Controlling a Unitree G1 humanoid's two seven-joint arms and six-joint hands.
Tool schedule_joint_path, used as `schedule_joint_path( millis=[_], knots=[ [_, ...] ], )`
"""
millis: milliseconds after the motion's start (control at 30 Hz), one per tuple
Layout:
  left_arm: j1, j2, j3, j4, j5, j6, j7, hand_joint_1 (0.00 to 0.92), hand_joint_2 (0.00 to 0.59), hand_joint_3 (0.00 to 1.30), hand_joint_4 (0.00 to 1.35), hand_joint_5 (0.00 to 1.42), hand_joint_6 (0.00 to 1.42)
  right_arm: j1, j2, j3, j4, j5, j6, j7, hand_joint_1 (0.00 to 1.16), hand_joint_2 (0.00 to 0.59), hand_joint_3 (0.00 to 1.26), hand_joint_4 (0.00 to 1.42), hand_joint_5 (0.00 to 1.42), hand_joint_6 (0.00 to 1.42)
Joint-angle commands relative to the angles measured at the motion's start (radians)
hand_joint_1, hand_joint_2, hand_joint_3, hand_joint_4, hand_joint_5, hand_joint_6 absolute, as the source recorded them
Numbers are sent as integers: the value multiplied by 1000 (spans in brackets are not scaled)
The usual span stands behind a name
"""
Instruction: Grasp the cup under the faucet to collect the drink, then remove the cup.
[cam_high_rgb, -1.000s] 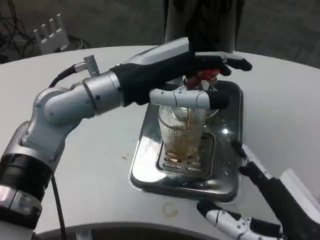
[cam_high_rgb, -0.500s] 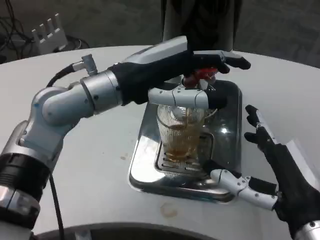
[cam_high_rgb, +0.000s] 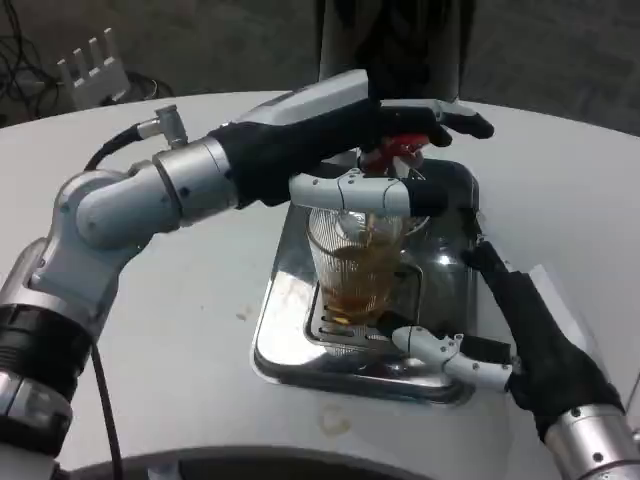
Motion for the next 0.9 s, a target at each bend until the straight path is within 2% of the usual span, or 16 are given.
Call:
schedule_joint_path(
  millis=[33,467,900],
  knots=[
    [23,32,-12,19,43,41,-25,0,69,210,133,181,196,-40,0,22,67,19,-46,-45,714,200,0,2,74,19],
    [22,56,2,3,32,53,-39,0,14,214,135,196,196,-196,33,70,284,49,-92,-155,716,200,0,10,73,18],
    [18,73,6,-1,29,56,-46,0,2,219,135,197,196,-259,65,97,376,65,-97,-201,716,200,0,11,73,18]
  ],
)
